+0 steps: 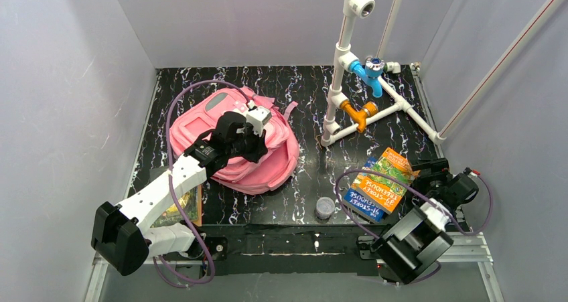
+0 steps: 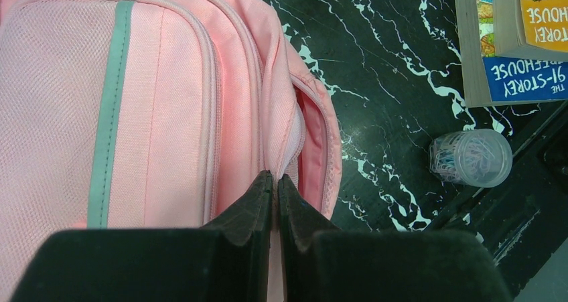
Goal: Pack the student bag
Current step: Pick up the book from the center of the board.
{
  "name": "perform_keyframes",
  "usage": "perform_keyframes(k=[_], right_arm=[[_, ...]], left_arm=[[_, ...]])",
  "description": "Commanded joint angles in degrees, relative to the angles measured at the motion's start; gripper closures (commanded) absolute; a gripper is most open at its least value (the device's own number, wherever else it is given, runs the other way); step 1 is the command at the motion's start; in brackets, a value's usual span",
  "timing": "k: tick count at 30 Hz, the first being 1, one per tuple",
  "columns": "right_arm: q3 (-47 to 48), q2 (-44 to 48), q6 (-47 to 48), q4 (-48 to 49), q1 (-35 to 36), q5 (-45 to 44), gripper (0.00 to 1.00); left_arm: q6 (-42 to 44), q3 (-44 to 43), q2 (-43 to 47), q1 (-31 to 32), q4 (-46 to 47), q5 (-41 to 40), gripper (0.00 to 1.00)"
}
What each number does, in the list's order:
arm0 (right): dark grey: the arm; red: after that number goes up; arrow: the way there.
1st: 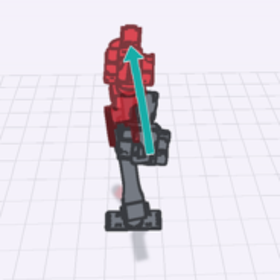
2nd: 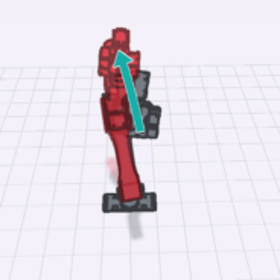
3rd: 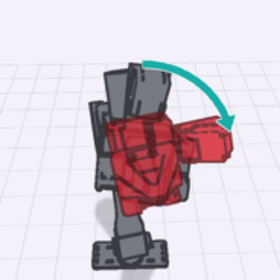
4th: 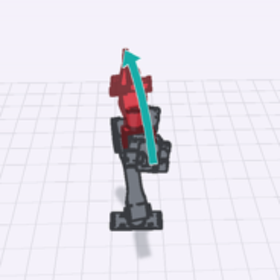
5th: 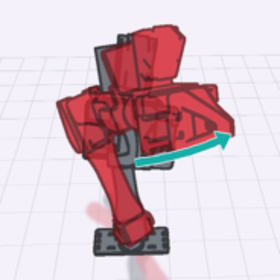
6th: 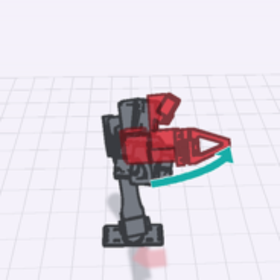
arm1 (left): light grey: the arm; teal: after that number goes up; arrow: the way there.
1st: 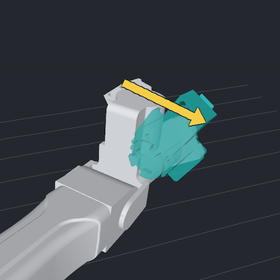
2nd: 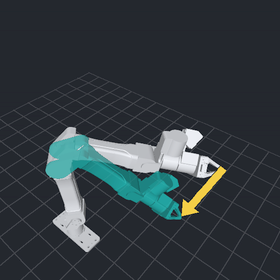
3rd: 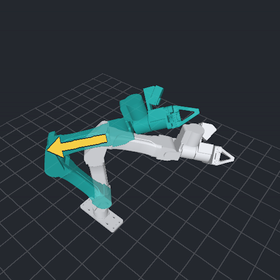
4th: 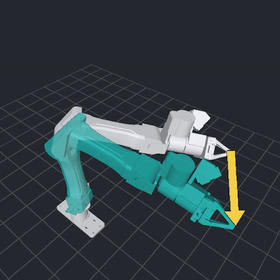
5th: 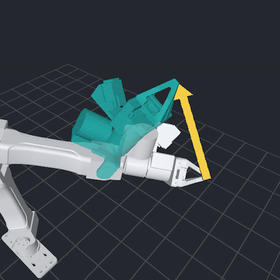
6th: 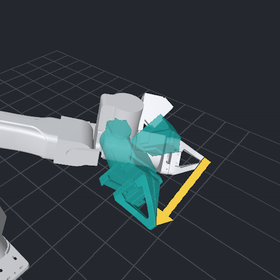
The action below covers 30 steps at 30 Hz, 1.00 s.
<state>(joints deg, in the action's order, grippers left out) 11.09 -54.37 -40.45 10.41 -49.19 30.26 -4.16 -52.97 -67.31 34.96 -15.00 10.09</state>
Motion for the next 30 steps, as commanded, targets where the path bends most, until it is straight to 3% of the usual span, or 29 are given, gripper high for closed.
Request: perform_keyframes(k=[1, 3, 7, 10, 12, 18, 22, 27, 30], right_arm=[[1.97, -9.52, 2.33, 13.51, -0.82, 6.15, 0.00], [2.32, -13.89, 1.93, 15.78, -0.98, 8.78, 0.00], [0.40, -17.84, -1.07, 22.21, -1.17, 11.87, 0.14], [0.35, -17.04, -0.55, 21.10, -1.17, 11.95, 0.21], [1.04, -15.11, 0.61, 18.47, -1.17, 12.09, 0.28], [7.50, -6.13, 6.39, -0.32, -1.17, 7.42, 0.61], [9.60, -6.98, 6.22, -3.85, -0.82, 6.74, 0.83], [13.99, -11.95, 8.08, -9.66, 1.45, 6.73, 0.99], [15.81, -12.52, 8.33, -13.07, 5.63, 4.78, 0.99]], left_arm=[[-0.17, -1.07, 0.77, -0.35, 1.12, 0.80, 1.00], [-0.21, -1.08, 0.44, -0.34, 1.04, 0.96, 1.00], [-0.24, -1.32, 0.06, -0.35, 0.82, 0.99, 1.00], [-0.15, -1.38, 0.03, -0.37, 0.57, 0.90, 1.00], [-0.16, -1.42, 0.07, -0.37, 0.59, 0.94, 1.00], [-0.65, -1.68, -0.11, -0.36, 0.59, 2.00, 1.00], [-0.76, -1.69, 0.16, -0.38, 0.59, 1.90, 1.00], [-0.90, -1.82, -0.12, -0.33, 0.38, 1.69, 1.00], [-1.08, -2.28, -0.60, -0.39, -0.14, 1.69, 1.00]])
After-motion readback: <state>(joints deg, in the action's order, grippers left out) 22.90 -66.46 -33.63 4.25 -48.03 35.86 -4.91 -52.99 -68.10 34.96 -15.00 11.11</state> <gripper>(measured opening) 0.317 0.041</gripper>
